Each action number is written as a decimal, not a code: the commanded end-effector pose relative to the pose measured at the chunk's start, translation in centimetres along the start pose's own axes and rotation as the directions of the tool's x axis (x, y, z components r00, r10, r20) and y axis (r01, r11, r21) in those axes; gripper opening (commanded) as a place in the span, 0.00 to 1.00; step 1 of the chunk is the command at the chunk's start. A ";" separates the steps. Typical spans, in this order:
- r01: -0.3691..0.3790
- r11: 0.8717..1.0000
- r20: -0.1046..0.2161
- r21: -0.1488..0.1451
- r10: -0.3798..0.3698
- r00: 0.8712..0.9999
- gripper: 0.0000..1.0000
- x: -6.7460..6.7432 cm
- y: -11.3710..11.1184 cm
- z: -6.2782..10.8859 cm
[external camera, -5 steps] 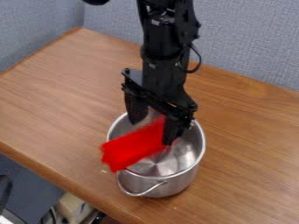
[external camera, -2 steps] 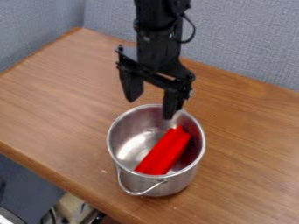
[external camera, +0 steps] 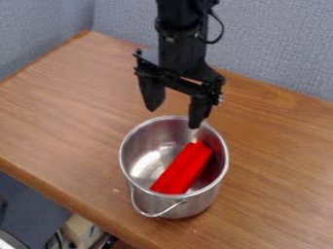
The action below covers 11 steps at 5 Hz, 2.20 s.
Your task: Put the red object in the metal pot
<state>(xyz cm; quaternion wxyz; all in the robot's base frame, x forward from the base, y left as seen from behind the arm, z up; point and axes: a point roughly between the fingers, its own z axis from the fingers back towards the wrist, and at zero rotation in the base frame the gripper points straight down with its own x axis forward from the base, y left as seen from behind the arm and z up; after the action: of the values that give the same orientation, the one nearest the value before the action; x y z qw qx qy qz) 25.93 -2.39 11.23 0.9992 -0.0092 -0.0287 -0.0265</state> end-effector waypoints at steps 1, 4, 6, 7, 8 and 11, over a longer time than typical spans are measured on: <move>-0.027 1.000 0.047 -0.016 0.028 0.999 1.00 0.0 1.1 1.1; 0.009 0.998 0.073 -0.056 -0.005 0.997 1.00 -2.3 1.0 1.7; -0.064 0.996 0.071 -0.061 0.068 0.995 1.00 -3.6 0.5 0.7; -0.122 0.991 0.063 -0.056 0.126 0.990 1.00 -4.3 0.4 -0.6; -0.172 0.984 0.053 -0.039 0.174 0.983 1.00 -4.9 0.2 -2.7; -0.043 0.998 0.079 -0.055 0.047 0.996 1.00 -4.3 0.8 -0.1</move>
<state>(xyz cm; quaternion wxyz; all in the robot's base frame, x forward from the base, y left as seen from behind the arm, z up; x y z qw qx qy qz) 21.40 -1.34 10.05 0.9979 -0.0384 -0.0512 -0.0013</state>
